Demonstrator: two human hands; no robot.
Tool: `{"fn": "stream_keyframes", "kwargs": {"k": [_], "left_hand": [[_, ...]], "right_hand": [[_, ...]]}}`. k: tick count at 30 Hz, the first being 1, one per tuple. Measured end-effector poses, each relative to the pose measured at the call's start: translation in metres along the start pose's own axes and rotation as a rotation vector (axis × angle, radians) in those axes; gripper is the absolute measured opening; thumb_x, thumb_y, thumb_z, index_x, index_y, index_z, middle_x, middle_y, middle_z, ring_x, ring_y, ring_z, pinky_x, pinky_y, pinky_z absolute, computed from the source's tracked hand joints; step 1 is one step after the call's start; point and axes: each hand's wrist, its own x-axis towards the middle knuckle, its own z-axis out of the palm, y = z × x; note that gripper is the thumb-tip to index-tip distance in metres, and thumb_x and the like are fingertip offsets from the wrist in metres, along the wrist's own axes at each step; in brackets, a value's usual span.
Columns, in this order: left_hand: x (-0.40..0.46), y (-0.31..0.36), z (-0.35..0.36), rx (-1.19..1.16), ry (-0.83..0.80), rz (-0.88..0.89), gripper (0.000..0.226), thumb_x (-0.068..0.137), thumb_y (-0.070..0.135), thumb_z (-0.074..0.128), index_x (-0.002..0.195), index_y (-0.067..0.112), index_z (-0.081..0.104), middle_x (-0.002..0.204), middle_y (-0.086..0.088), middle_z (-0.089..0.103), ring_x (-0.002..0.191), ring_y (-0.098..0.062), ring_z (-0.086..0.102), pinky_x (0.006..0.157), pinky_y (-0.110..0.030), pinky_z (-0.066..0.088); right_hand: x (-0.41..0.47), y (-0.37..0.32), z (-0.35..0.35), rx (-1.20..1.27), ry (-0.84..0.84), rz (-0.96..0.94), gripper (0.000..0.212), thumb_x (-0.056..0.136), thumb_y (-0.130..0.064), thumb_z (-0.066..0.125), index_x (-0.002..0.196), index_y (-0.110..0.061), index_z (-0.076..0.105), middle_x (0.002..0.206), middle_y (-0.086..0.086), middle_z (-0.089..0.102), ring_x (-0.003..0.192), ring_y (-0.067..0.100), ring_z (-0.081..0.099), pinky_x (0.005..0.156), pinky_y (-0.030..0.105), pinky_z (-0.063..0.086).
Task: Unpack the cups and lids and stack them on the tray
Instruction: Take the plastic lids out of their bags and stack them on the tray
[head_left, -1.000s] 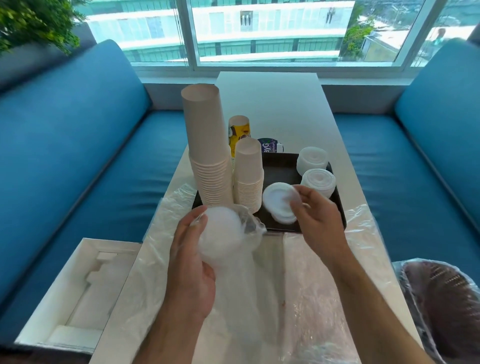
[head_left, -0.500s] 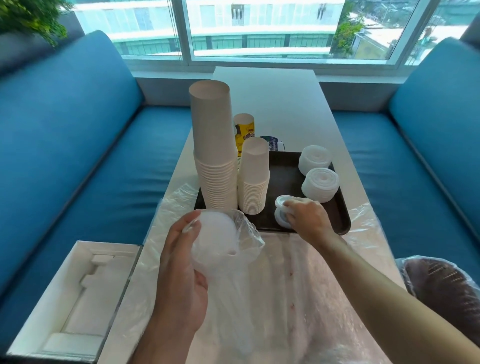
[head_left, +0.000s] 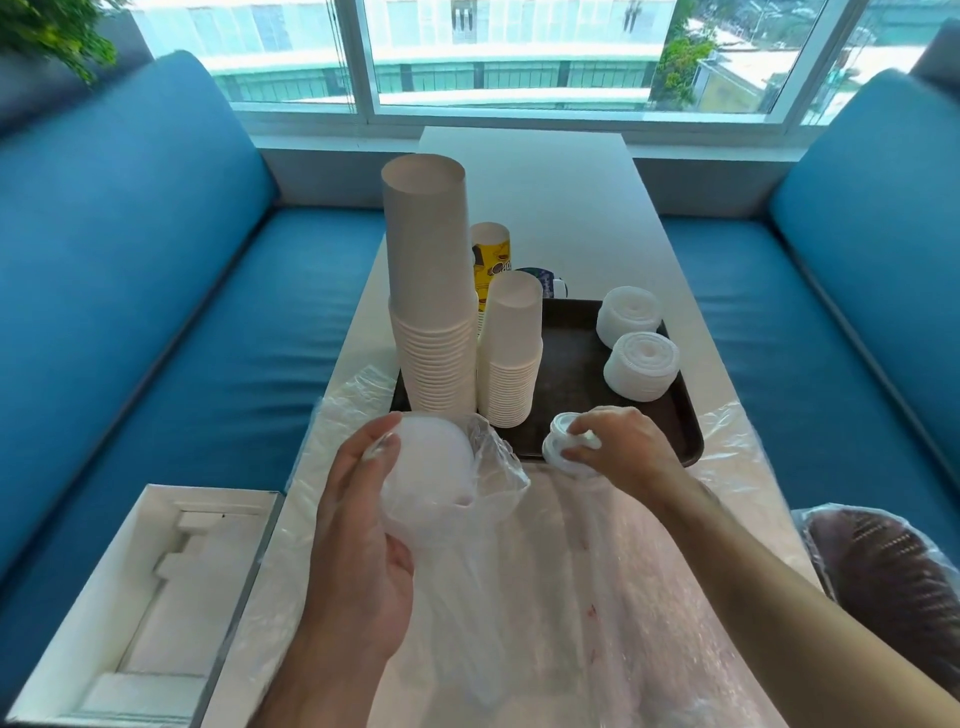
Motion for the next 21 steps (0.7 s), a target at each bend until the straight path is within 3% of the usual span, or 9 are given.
{"fn": "stream_keyframes", "kwargs": {"k": [5, 9, 12, 15, 18, 21], "left_hand": [[0.002, 0.001, 0.0, -0.037, 0.014, -0.003, 0.024, 0.098, 0.028, 0.056, 0.11, 0.038, 0.074, 0.128, 0.007, 0.067, 0.126, -0.022, 0.058, 0.101, -0.047, 0.051], [0.003, 0.003, 0.002, -0.075, 0.009, -0.012, 0.024, 0.097, 0.027, 0.056, 0.112, 0.034, 0.073, 0.128, 0.003, 0.068, 0.122, -0.022, 0.062, 0.075, -0.035, 0.057], [0.005, 0.004, 0.002, -0.071, 0.016, -0.008, 0.024, 0.096, 0.028, 0.057, 0.113, 0.035, 0.073, 0.13, 0.003, 0.066, 0.124, -0.024, 0.06, 0.081, -0.037, 0.054], [0.006, 0.004, 0.0, -0.065, 0.022, -0.003, 0.024, 0.096, 0.031, 0.058, 0.114, 0.037, 0.072, 0.131, 0.004, 0.065, 0.123, -0.024, 0.06, 0.081, -0.039, 0.055], [0.007, 0.004, -0.001, -0.071, 0.019, -0.004, 0.023, 0.097, 0.03, 0.057, 0.114, 0.037, 0.072, 0.13, 0.004, 0.065, 0.122, -0.023, 0.061, 0.084, -0.041, 0.056], [0.008, 0.003, -0.002, -0.069, 0.011, -0.001, 0.024, 0.097, 0.03, 0.058, 0.115, 0.037, 0.072, 0.131, 0.004, 0.065, 0.125, -0.024, 0.059, 0.094, -0.046, 0.053]], "right_hand": [[0.002, -0.003, 0.003, -0.01, -0.004, 0.003, 0.022, 0.087, -0.04, 0.074, 0.099, -0.022, 0.077, 0.101, -0.001, 0.071, 0.092, 0.019, 0.064, 0.079, 0.032, 0.049], [0.01, -0.004, 0.004, -0.047, -0.011, 0.03, 0.023, 0.09, -0.039, 0.07, 0.092, -0.016, 0.073, 0.098, -0.002, 0.065, 0.092, 0.022, 0.061, 0.077, 0.038, 0.054], [0.017, -0.002, 0.003, -0.053, -0.004, 0.038, 0.023, 0.093, -0.031, 0.068, 0.1, -0.01, 0.073, 0.1, 0.004, 0.065, 0.09, 0.023, 0.062, 0.077, 0.039, 0.055], [0.016, -0.005, 0.0, 0.02, 0.023, 0.036, 0.023, 0.091, -0.023, 0.071, 0.106, -0.006, 0.073, 0.102, 0.006, 0.067, 0.09, 0.023, 0.063, 0.079, 0.032, 0.051], [0.007, -0.013, -0.004, 0.037, 0.05, -0.011, 0.022, 0.089, -0.022, 0.072, 0.104, -0.006, 0.074, 0.101, 0.007, 0.069, 0.088, 0.022, 0.063, 0.075, 0.029, 0.047], [0.0, -0.018, 0.0, 0.014, 0.024, -0.053, 0.022, 0.089, -0.024, 0.071, 0.098, -0.005, 0.075, 0.101, 0.008, 0.07, 0.091, 0.024, 0.064, 0.08, 0.035, 0.053]]}}
